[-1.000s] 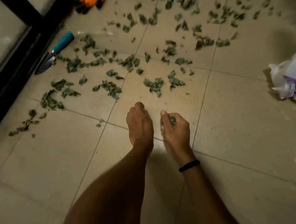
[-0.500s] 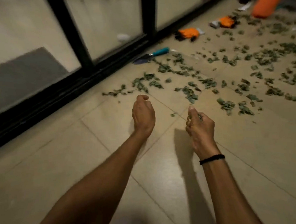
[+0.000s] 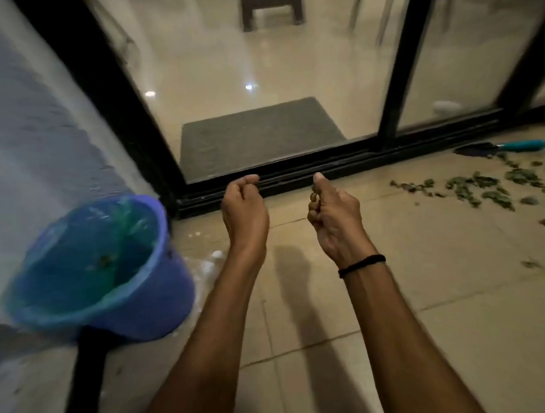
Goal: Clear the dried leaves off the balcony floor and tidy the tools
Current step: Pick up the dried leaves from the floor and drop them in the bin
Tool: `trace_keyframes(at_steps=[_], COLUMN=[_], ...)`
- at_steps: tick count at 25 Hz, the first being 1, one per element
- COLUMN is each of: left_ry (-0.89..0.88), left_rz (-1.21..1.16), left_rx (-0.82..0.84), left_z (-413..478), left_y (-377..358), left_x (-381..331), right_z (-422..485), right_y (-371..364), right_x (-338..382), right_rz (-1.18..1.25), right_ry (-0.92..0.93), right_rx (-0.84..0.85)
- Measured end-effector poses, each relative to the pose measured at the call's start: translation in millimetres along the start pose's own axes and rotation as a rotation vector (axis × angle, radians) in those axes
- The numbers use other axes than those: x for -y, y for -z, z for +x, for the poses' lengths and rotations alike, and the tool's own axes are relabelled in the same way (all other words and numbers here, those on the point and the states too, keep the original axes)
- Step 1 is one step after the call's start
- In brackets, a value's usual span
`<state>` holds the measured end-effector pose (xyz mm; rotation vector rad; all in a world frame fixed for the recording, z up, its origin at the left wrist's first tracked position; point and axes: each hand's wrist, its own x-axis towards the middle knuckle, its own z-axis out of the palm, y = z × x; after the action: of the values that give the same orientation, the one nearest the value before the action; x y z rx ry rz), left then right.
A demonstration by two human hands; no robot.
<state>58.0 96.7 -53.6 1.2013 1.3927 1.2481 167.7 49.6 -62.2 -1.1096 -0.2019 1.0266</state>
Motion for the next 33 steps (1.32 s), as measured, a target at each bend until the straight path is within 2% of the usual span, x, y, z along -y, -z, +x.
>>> trace_keyframes(at_steps=[3,6,8,10,13,15,19,22,24,28,33], left_ry=[0.087,0.104,0.121,0.179,0.273,0.275,0.163,0.07,0.029,-0.013,-0.099], left_rz=[-0.207,-0.311,-0.292,-0.216,-0.171,-0.201,-0.271,-0.295,-0.249,-0.133,0.028], left_rx=[-0.086,-0.27,-0.386,-0.46,-0.492,-0.514,-0.553,-0.514,-0.424,-0.246,-0.004], left_z=[9,30,41,43,37,36,35,37,37,26,7], left_y=[63,129,169,199,221,226,218,191,159,86,-21], left_x=[-29,-54,-58,-56,-56,-61,-69,-64,-60,-51,-51], right_z=[-33,-65,-79,-88,-100,-101,-93,-86,-74,-44,12], right_y=[-68,-130,-168,-198,-214,-211,-190,-168,-147,-95,-27], right_x=[-14,-29,-46,-62,-76,-74,-61,-52,-41,-17,39], right_rz=[-0.014,-0.059,-0.175,-0.353,-0.522,-0.504,-0.217,-0.163,-0.148,-0.19,-0.474], right_ry=[-0.095,-0.049,0.066,0.105,-0.054,-0.108,-0.199,-0.092,-0.033,0.073,0.26], right_rx=[0.153,0.294,0.338,0.442,0.695,0.713,0.685,0.584,0.496,0.337,0.018])
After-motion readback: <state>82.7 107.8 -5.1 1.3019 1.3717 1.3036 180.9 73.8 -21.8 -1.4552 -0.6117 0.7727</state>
